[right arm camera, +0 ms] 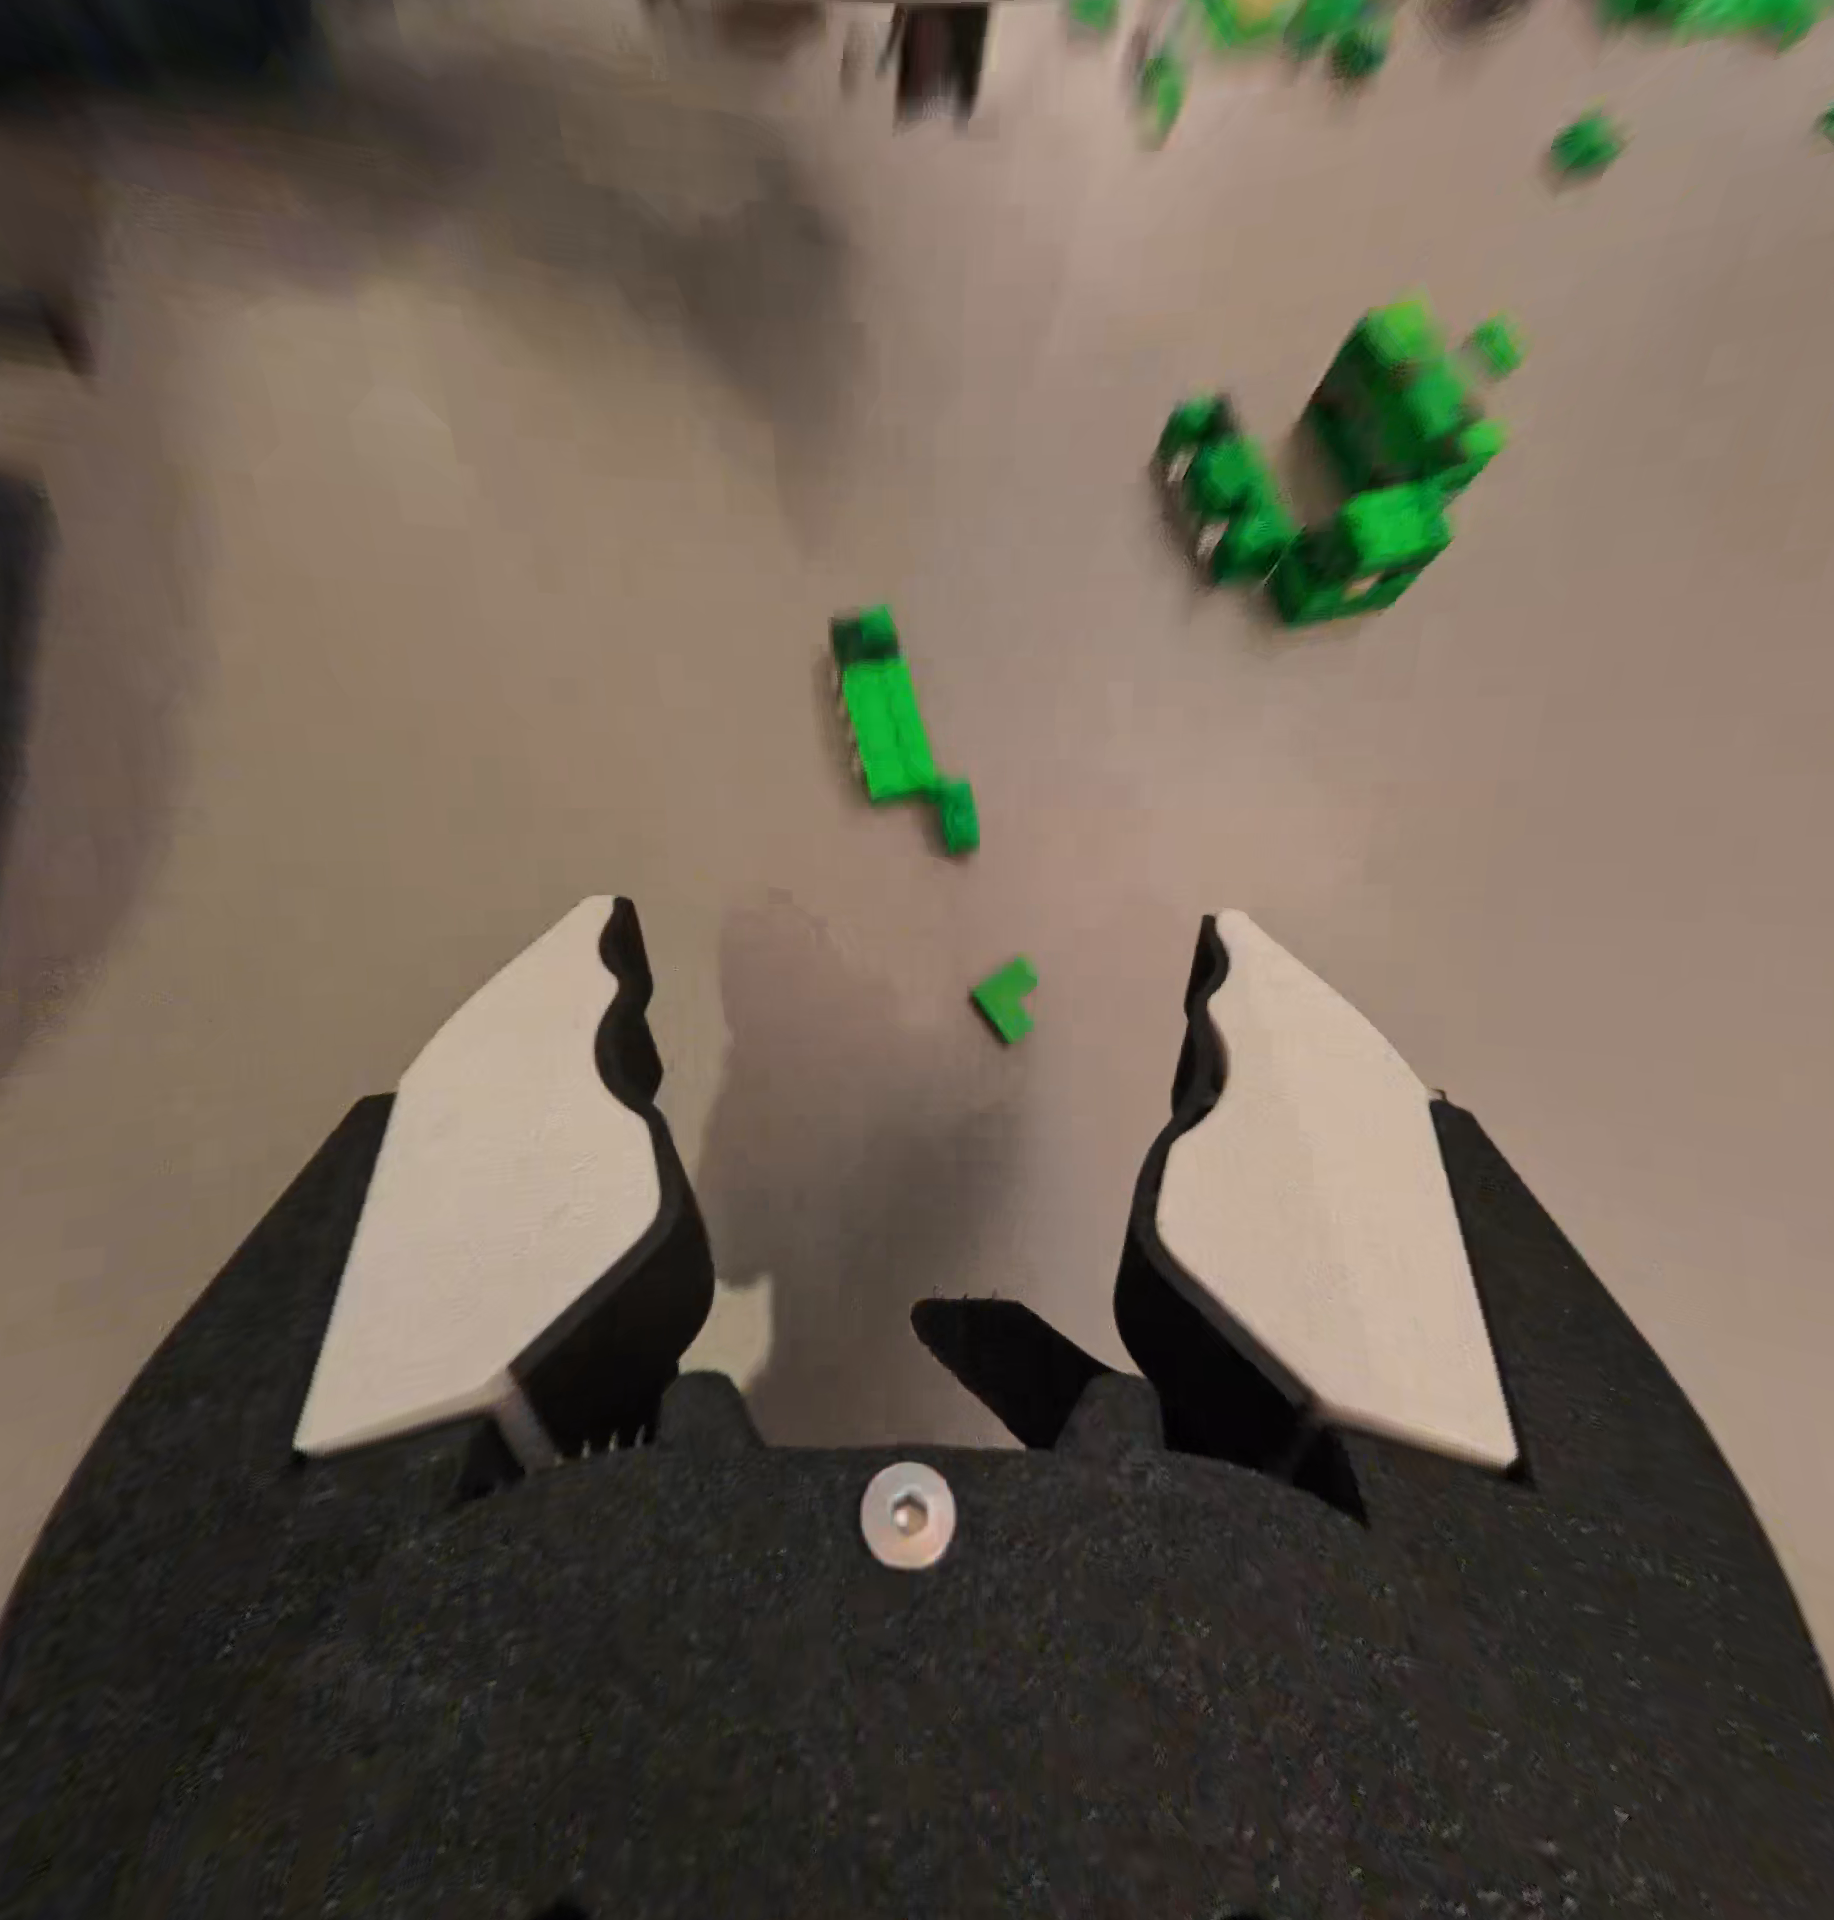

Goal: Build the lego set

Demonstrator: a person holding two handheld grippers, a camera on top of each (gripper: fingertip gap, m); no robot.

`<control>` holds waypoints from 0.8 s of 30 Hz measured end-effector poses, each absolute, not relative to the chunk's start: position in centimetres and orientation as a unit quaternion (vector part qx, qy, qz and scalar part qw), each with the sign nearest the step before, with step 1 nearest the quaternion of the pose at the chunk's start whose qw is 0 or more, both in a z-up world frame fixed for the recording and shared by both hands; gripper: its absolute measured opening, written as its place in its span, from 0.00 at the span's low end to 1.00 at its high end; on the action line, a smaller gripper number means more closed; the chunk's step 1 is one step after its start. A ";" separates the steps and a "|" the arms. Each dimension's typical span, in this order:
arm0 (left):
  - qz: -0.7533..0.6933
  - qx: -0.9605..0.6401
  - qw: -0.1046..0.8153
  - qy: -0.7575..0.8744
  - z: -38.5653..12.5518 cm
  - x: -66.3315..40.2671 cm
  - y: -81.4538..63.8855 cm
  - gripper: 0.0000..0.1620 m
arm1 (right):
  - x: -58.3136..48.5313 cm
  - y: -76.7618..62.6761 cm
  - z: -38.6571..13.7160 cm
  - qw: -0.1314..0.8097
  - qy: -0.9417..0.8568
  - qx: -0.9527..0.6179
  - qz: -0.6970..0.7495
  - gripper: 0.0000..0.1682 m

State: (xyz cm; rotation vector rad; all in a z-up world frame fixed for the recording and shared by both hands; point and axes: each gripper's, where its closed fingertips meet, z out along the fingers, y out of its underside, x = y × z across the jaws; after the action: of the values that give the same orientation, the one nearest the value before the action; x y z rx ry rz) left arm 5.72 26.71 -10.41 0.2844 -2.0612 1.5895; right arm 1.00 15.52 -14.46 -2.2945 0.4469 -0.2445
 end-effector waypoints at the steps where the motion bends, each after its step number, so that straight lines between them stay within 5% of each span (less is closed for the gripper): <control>1: 0.594 0.108 0.247 -0.758 -10.3 6.1 26.9 0.09 | 1.5 15.6 -13.0 0.443 0.201 -0.868 -0.097 0.58; 4: 0.617 0.121 0.198 -0.752 -10.0 7.7 27.4 0.10 | 4.7 14.3 -10.0 0.544 0.279 -0.768 -0.191 0.48; 6: 0.641 0.125 0.127 -0.747 -9.7 9.2 27.8 0.00 | 6.9 13.0 -10.2 0.532 0.328 -0.735 -0.264 0.36; 12: 0.663 0.198 -0.147 -0.707 -8.3 14.4 30.5 0.00 | 11.7 10.4 -10.5 0.465 0.406 -0.657 -0.434 0.00; 24: 0.521 0.290 -0.373 -0.711 -7.6 16.3 42.0 0.00 | 12.3 11.1 -11.0 0.472 0.364 -0.642 -0.483 0.00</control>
State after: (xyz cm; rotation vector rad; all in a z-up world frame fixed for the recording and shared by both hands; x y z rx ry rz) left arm 16.33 41.99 -7.64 1.2204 -2.9938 2.1937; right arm 12.26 11.08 -10.96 -1.5722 0.8902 -1.1819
